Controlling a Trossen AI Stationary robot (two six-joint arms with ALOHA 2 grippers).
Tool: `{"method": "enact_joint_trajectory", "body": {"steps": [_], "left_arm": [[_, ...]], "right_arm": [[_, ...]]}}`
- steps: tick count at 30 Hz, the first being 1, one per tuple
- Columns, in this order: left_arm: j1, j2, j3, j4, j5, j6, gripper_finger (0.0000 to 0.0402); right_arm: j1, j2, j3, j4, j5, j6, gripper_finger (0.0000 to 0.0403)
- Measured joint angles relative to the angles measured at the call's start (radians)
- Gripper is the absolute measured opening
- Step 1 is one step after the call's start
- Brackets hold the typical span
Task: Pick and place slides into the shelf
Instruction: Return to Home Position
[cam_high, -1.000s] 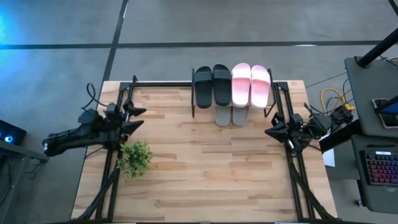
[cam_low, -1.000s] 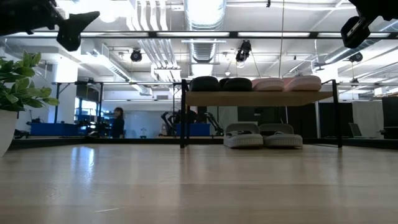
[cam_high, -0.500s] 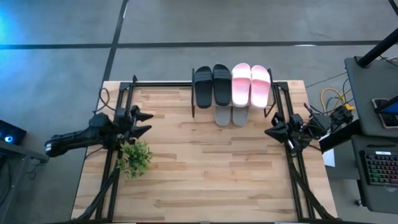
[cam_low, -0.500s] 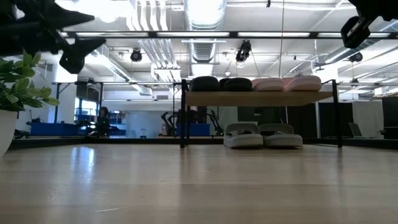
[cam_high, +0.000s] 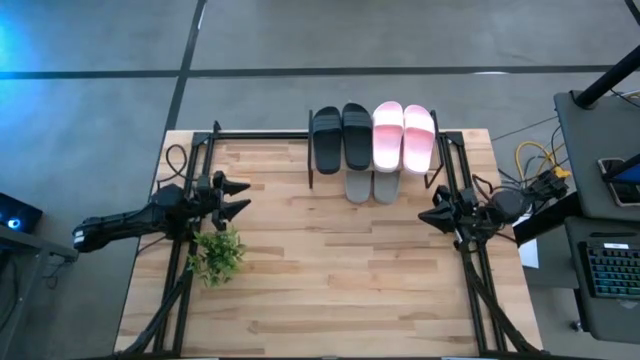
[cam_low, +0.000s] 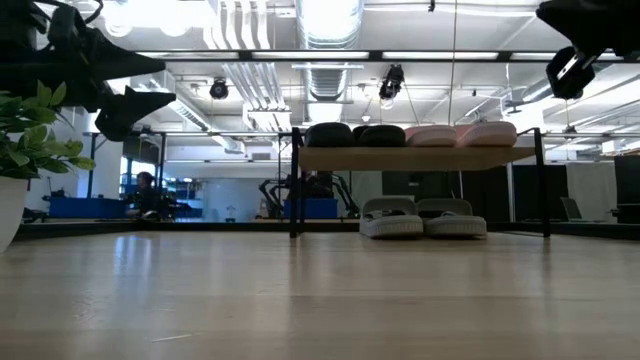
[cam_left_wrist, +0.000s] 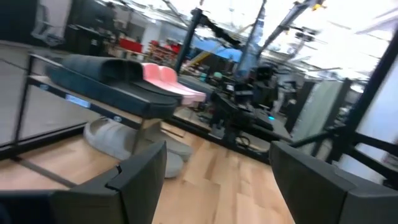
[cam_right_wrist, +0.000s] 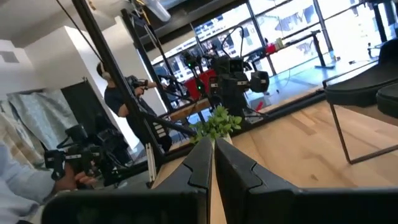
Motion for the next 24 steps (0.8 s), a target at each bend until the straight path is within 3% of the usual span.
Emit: {"method": "enact_joint_trajectory", "body": {"steps": [6,11,16,24], "left_arm": [[0.001,-0.002,-0.001,0.000,-0.037,-0.007,0.0270],[0.001,-0.003,-0.001,0.001,-0.038,-0.025,0.0270],[0.001,0.000,-0.002,0.004,-0.033,-0.052,0.0270],[0.001,0.000,-0.003,0.004,-0.031,-0.068,0.0270]], "right_arm": [[-0.005,-0.028,-0.046,0.055,0.001,0.001,0.0013],[-0.079,-0.033,-0.097,0.171,0.031,0.014,0.0013],[-0.151,0.045,-0.158,0.378,-0.062,0.021,0.0013],[-0.309,0.217,-0.153,0.377,-0.073,0.141,0.0013]]}}
